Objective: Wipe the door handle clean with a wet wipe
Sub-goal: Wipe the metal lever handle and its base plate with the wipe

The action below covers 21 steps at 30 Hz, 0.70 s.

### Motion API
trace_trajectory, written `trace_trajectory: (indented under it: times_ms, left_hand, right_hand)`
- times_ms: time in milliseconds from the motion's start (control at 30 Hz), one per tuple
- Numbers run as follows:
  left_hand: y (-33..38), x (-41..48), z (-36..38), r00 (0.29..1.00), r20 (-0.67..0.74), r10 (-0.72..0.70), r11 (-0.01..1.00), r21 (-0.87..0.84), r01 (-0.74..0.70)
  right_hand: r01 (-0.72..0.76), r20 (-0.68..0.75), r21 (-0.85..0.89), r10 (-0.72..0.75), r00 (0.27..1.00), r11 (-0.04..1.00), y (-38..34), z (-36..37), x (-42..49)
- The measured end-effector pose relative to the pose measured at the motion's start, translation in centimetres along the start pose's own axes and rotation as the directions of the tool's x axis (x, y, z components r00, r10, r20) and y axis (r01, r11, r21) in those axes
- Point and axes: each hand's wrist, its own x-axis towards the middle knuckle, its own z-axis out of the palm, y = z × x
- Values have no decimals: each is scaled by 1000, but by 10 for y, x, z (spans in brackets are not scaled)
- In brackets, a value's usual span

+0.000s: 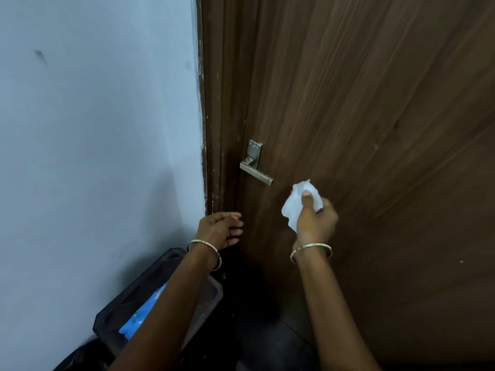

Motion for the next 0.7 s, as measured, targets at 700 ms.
trace_trajectory:
  times_ms: [700]
  left_hand:
    - [37, 157, 10, 988, 90, -122, 992, -2, 122]
  right_hand:
    - [519, 373, -368, -389, 842, 772, 39, 93, 61]
